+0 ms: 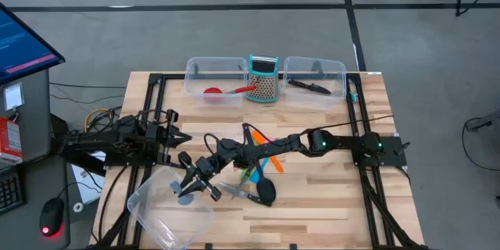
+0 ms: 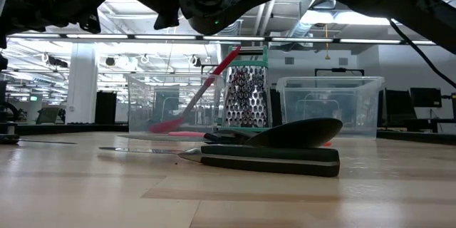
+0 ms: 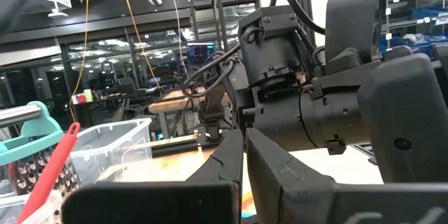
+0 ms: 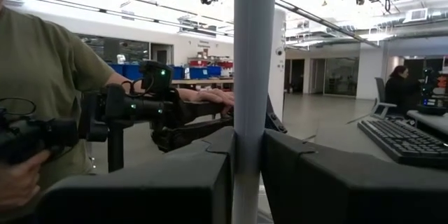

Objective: Pick & Place Kitchen Items
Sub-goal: Put the grey serving spoon into the bottom transparent bin

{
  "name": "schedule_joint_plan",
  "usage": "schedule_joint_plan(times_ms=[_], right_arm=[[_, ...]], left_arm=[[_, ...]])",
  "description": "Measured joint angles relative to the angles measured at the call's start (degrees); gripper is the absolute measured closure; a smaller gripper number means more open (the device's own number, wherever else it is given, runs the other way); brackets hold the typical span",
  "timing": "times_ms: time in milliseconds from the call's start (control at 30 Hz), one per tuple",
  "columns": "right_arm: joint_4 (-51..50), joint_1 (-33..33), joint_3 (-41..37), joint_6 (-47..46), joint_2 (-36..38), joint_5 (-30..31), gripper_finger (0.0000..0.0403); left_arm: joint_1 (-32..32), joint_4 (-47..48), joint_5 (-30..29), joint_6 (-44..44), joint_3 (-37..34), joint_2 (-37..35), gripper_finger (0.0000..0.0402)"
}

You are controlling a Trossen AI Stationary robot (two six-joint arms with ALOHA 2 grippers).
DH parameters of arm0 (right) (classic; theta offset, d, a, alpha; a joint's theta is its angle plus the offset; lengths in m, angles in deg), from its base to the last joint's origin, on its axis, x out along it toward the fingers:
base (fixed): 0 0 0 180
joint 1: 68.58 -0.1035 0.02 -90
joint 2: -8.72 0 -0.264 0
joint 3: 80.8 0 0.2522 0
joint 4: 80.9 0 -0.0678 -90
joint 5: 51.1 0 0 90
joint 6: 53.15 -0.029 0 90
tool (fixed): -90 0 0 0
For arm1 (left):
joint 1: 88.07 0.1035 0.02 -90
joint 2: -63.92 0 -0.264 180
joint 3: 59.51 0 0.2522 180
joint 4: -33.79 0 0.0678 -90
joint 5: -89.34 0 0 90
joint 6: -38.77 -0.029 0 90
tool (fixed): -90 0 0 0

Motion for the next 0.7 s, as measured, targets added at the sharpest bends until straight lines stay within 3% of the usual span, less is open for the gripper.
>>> schedule_joint_plan(times_ms=[700], right_arm=[[-2.7,0.0,0.0,0.2,0.0,0.0,0.035]], left_arm=[[0.0,-0.3,0.0,0.0,0.0,0.0,0.0399]])
